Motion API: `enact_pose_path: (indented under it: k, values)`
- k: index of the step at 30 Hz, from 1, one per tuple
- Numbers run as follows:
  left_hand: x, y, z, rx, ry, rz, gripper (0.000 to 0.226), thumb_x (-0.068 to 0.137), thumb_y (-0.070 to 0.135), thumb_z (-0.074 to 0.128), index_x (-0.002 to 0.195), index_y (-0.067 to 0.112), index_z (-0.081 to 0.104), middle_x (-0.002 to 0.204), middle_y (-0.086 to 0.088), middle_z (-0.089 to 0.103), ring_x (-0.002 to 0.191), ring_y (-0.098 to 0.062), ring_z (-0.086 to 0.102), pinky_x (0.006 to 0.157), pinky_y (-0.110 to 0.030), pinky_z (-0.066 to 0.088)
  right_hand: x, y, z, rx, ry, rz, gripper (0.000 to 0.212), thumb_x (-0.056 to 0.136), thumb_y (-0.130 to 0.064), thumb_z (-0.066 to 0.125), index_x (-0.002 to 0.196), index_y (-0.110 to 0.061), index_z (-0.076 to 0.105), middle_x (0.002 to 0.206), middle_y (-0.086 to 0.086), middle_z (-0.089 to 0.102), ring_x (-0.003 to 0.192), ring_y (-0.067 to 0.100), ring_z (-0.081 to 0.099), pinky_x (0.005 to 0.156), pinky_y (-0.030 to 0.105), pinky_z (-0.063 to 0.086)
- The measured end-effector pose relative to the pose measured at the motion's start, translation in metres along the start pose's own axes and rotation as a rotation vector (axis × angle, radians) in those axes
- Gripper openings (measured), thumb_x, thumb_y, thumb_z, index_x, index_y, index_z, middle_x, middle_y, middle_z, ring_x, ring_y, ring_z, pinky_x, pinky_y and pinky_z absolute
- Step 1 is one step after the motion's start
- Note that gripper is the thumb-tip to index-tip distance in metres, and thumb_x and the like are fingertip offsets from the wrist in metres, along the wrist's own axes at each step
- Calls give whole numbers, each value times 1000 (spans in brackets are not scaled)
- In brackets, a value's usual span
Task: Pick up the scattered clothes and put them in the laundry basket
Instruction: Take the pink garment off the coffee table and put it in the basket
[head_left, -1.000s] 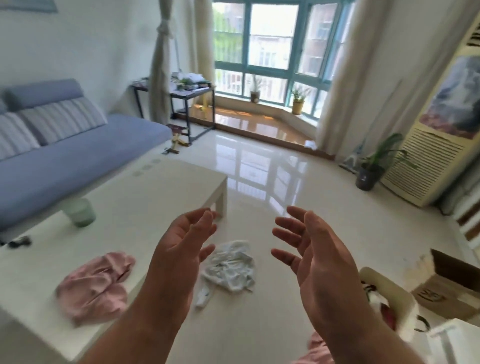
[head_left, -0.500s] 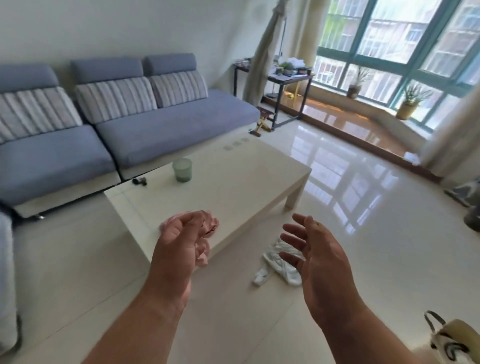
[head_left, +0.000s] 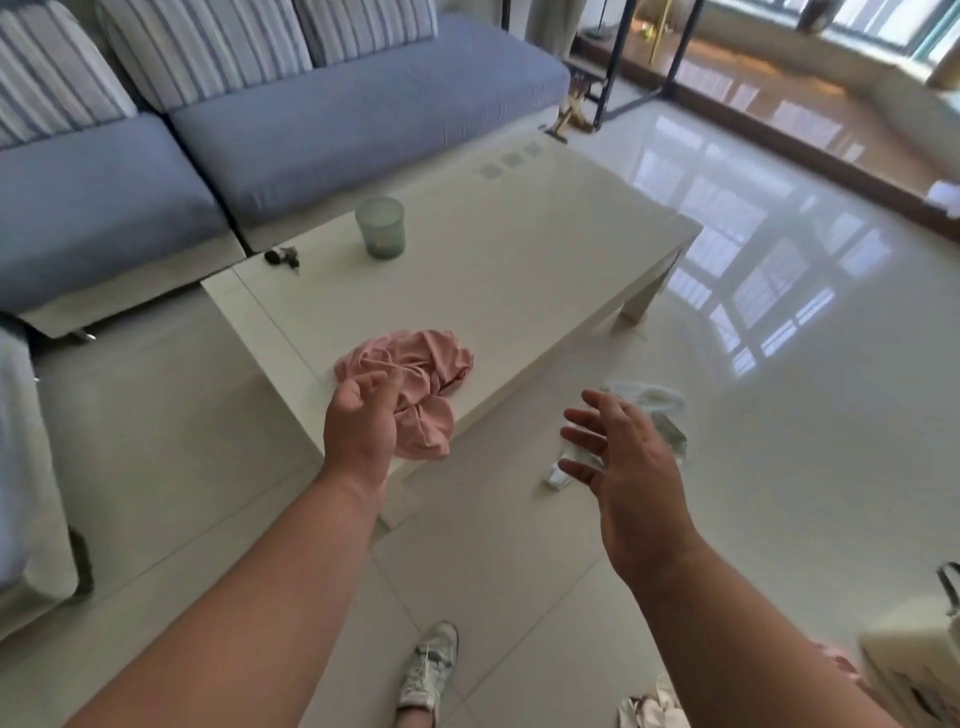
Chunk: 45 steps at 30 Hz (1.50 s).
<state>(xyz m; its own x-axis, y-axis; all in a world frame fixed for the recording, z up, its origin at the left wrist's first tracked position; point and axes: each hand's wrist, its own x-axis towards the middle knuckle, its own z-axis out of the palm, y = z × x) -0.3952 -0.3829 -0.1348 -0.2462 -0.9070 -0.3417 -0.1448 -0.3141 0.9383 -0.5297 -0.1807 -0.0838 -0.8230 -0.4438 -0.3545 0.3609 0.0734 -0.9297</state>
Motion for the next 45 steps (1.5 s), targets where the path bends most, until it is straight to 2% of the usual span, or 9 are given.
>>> enact_pose_path:
  k: [9,13,16,19,22,29,37,41,45]
  values:
    - [226,-118,42,625,-121,-116,54,83,46,82,124,19,59,125,-3,65,117,-30,66,90,-33,47,173,120,70,-116,-25,253,16,110,-42,55,115,-34,68,130,2,75,127,22,69,105,51,59]
    - [308,-156,51,1034,-165,-94,107,71,67,81,162,32,38,172,-17,25,158,-40,29,125,-47,31,219,162,85,-173,0,337,14,109,-44,55,111,-36,66,131,0,73,126,19,68,109,54,57]
    - [339,-171,63,1216,-181,-77,127,62,87,71,167,49,11,176,-18,4,163,-42,9,130,-52,19,236,178,91,-184,18,365,14,110,-42,55,111,-35,67,130,1,74,124,17,68,108,54,57]
    - [344,-193,76,1323,-263,-167,129,61,86,74,165,50,7,172,-21,10,157,-46,25,124,-53,29,243,186,89,-186,49,391,14,109,-41,55,113,-34,66,132,3,73,126,19,68,108,53,58]
    - [342,-218,73,1530,-311,-102,97,71,65,80,152,34,36,158,-26,31,140,-52,41,112,-54,45,242,187,83,-185,76,403,17,109,-43,56,117,-33,67,132,2,74,125,18,69,107,51,59]
    - [296,-169,106,1188,-369,102,35,86,39,73,112,16,69,119,-28,73,108,-47,69,79,-40,49,220,152,50,-156,143,402,31,108,-43,57,129,-24,69,130,1,74,123,15,69,105,50,60]
    - [133,-47,187,839,-661,253,50,68,38,71,117,28,74,113,-2,80,102,-30,74,84,-35,55,157,44,-16,-31,221,285,41,104,-44,64,142,-30,62,133,-10,69,124,9,65,102,48,61]
    - [39,-7,220,691,-824,305,34,70,28,75,103,32,76,97,12,80,93,-15,75,79,-28,56,117,-2,-72,17,281,258,24,103,-45,66,125,-34,68,123,-7,76,112,9,70,98,50,59]
    - [-57,11,261,557,-961,319,45,63,32,73,107,35,77,101,11,82,96,-14,78,90,-43,62,68,-27,-149,100,390,211,34,102,-46,67,132,-29,70,128,-4,78,110,8,72,101,54,59]
